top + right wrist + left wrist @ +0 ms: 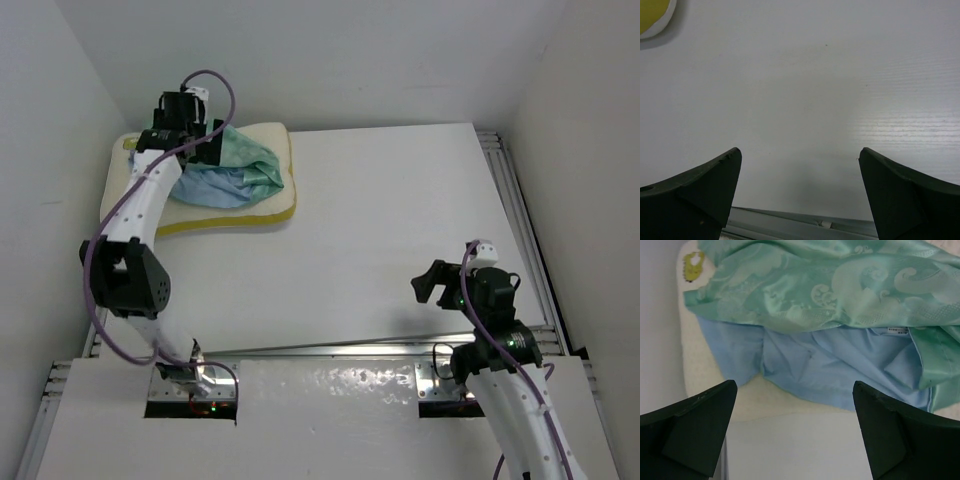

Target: Put the pillow into the pillowcase

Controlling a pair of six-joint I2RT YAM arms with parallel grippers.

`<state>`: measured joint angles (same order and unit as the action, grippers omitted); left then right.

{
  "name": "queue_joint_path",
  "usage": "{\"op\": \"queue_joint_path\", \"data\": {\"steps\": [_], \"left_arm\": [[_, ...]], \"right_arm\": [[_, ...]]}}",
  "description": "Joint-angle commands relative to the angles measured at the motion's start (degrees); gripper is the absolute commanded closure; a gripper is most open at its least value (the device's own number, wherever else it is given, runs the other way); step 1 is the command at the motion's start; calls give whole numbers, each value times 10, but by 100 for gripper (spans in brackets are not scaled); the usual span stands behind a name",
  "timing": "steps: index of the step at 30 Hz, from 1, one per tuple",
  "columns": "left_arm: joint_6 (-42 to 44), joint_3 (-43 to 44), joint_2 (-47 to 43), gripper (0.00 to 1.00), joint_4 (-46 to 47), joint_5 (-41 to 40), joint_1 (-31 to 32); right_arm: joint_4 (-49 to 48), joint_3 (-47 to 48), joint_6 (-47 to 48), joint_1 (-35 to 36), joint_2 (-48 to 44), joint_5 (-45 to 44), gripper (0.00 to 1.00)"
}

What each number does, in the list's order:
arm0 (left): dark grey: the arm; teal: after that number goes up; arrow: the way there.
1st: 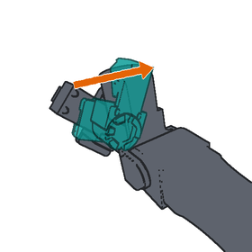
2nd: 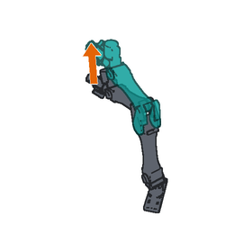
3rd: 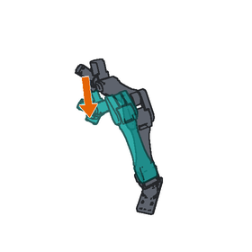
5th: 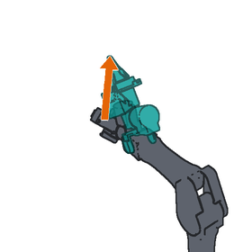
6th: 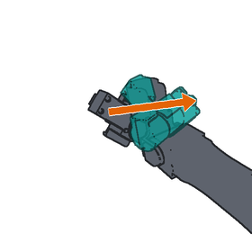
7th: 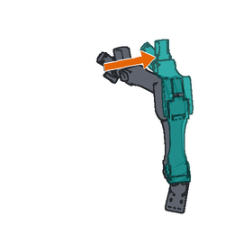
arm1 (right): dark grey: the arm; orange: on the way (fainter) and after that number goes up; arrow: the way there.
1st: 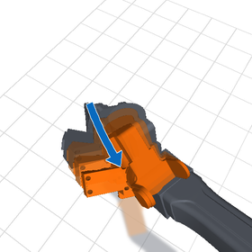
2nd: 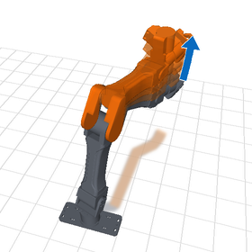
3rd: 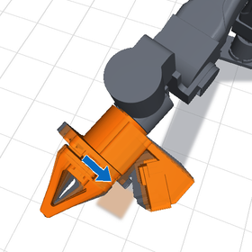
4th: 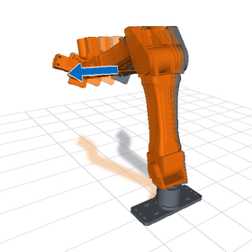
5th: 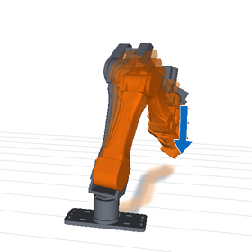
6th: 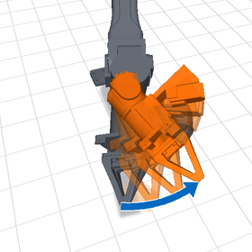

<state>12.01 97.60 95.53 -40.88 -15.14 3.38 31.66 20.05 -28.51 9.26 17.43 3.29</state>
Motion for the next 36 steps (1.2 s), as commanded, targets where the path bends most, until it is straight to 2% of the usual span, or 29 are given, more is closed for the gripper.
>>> {"op": "queue_joint_path", "data": {"steps": [1, 4, 7, 8, 10, 13, 14, 17, 18, 19, 24, 29, 30, 32, 36], "left_arm": [[-2, 5, 39, 0, 76, 31, 5], [-25, 35, 101, 0, 120, 38, -1], [-51, 100, 181, 0, 124, 66, -21], [-51, 108, 181, 0, 124, 66, -22], [-34, 116, 217, 6, 128, 59, -23], [-9, 113, 243, 25, 142, 46, -23], [-3, 109, 249, 41, 144, 43, -23], [10, 92, 246, 74, 155, 40, -23], [15, 92, 245, 93, 155, 45, -23], [29, 98, 243, 100, 153, 55, -22], [98, 125, 173, 100, 173, 132, -9], [221, 59, 36, 100, 212, 194, 102], [222, 40, 0, 100, 213, 246, 133], [200, 39, -30, 100, 209, 296, 179], [162, 82, -39, 100, 198, 301, 265]], "right_arm": [[-29, -6, -1, 3, 4, 28, 1], [-29, -7, 3, 4, 13, 31, 1], [-26, -4, 1, 3, 26, 23, 2], [-22, -2, 1, 3, 29, 22, 2], [-14, 3, 3, 3, 37, 14, 2], [-12, 3, -1, 3, 39, -4, 2], [-12, 3, -2, 4, 39, -7, 3], [-9, 5, -7, 3, 38, -26, 3], [-6, 6, -8, 3, 37, -30, 3], [-5, 9, -12, 3, 37, -31, 3], [-6, 33, -8, 3, 45, -57, 6], [-12, 99, 15, 3, 105, -89, 10], [-14, 130, 17, 4, 120, -92, 11], [-18, 191, 24, 4, 171, -88, 11], [-19, 311, 50, 4, 257, -35, 11]]}}
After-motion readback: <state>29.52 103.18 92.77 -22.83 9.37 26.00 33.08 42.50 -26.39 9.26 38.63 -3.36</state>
